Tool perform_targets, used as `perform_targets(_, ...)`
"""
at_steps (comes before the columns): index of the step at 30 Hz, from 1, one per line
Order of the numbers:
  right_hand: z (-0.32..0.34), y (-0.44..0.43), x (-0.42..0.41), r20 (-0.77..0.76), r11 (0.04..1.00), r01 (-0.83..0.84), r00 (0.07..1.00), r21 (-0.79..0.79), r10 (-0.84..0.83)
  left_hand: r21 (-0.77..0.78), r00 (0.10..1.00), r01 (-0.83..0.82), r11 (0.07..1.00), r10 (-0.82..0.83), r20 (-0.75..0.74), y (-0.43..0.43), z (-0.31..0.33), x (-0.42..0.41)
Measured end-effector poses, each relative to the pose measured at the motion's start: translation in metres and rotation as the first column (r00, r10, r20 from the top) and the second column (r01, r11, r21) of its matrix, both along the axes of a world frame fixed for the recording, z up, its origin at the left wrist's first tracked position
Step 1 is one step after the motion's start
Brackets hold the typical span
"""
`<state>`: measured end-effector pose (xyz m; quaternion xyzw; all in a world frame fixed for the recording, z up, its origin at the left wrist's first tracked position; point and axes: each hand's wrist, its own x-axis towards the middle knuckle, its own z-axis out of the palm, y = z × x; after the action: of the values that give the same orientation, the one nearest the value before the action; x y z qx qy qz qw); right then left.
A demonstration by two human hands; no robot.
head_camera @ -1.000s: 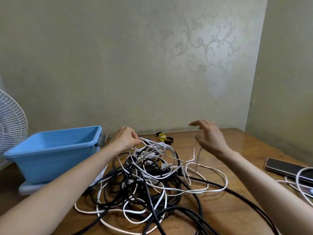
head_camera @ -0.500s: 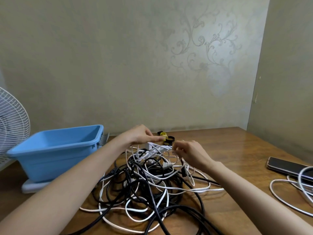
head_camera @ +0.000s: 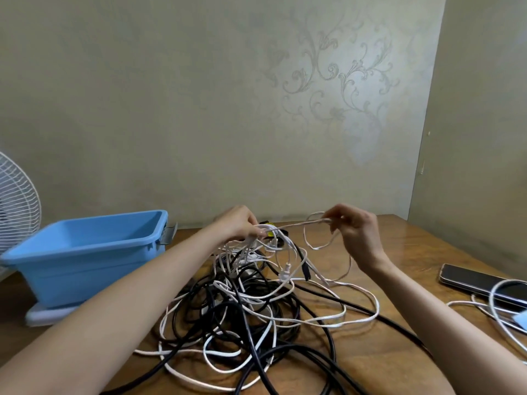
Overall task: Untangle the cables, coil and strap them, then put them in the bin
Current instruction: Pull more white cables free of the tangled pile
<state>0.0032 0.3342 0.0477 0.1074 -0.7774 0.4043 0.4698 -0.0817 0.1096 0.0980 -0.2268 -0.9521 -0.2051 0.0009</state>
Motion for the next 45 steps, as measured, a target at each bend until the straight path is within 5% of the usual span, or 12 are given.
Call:
perform_targets(2, -0.002, -0.004, 0.003, -0.009, 0.999, -0.026, 1.000, -0.019, 0.026, 0.010, 1.000, -0.023, 1.000, 0.023, -0.012, -0.005, 0.004, -0.001)
perform_targets(7, 0.030, 0.047, 0.024, -0.141, 0.789, -0.119, 0.989, -0.602, 0.041, 0.001, 0.926, -0.338, 0.941, 0.333, -0.178, -0.064, 0.001, -0.022)
perform_targets(9, 0.039, 0.075, 0.035, -0.096, 0.772, -0.061, 0.995, -0.632, 0.000, 0.053, 0.913, -0.378, 0.924, 0.382, -0.145, -0.086, -0.003, -0.025)
perform_targets(18, 0.023, 0.054, 0.028, 0.336, 0.960, 0.068, 0.942, -0.271, 0.028, 0.212, 0.964, -0.249, 0.945, 0.263, -0.039, -0.049, 0.001, -0.008)
perform_targets(20, 0.021, 0.054, 0.023, 0.502, 0.966, 0.255, 0.832, 0.034, -0.237, 0.196, 0.968, -0.231, 0.953, 0.245, -0.051, -0.045, 0.001, -0.005)
perform_targets(21, 0.019, 0.050, 0.023, 0.521, 0.884, 0.356, 0.715, 0.303, -0.467, 0.196, 0.968, -0.228, 0.954, 0.244, -0.059, -0.043, 0.001, -0.004)
perform_targets(23, 0.014, 0.033, 0.022, 0.317, 0.708, 0.403, 0.689, 0.580, -0.652, 0.231, 0.966, -0.225, 0.947, 0.247, -0.071, -0.040, 0.000, -0.002)
perform_targets(25, 0.009, -0.001, 0.021, 0.163, 0.774, 0.334, 0.860, 0.537, -0.484, 0.266, 0.965, -0.216, 0.940, 0.246, -0.086, -0.035, -0.001, -0.001)
perform_targets(27, 0.004, -0.040, 0.013, 0.203, 0.843, 0.175, 0.927, 0.509, -0.315, 0.264, 0.967, -0.194, 0.945, 0.229, -0.109, -0.030, -0.002, 0.003)
perform_targets(33, -0.031, -0.100, -0.035, 0.504, 0.796, -0.048, 0.797, 0.603, -0.334, 0.281, 0.967, -0.154, 0.947, 0.203, -0.156, -0.034, -0.001, 0.012)
perform_targets(39, 0.000, -0.092, -0.040, 0.553, 0.934, -0.216, 0.833, 0.284, 0.025, 0.275, 0.960, -0.151, 0.950, 0.206, -0.187, -0.046, -0.007, 0.008)
perform_targets(45, 0.080, -0.075, -0.008, 0.203, 0.881, -0.416, 0.864, -0.227, 0.460, 0.236, 0.966, -0.154, 0.960, 0.196, -0.170, -0.037, -0.006, 0.007)
